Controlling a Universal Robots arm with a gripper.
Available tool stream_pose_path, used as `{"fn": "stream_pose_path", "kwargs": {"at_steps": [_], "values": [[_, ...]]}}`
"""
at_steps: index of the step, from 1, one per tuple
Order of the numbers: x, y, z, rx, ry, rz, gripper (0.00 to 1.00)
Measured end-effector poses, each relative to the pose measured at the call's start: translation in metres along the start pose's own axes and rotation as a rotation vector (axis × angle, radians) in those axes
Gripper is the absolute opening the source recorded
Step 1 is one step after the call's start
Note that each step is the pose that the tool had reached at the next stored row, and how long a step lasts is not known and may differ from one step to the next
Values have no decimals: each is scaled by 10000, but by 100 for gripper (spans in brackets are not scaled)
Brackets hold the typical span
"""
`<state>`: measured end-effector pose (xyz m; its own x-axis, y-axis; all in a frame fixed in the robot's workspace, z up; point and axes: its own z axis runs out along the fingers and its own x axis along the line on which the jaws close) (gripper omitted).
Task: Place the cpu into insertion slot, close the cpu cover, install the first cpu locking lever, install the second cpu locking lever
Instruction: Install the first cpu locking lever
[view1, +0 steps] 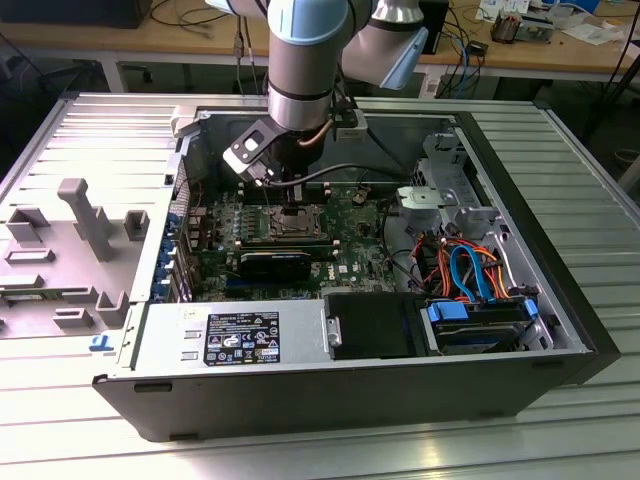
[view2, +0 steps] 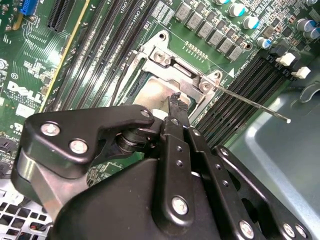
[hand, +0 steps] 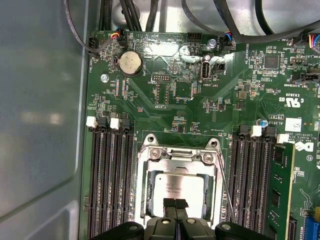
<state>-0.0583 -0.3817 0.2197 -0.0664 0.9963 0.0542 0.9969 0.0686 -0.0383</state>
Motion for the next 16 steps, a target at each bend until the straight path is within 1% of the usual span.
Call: {"fn": "stream_pose_path", "kwargs": {"at_steps": [6, 16], "values": [[0, -1, -9, 1, 1, 0, 11], [3, -3, -63, 0, 6, 0, 11]]}}
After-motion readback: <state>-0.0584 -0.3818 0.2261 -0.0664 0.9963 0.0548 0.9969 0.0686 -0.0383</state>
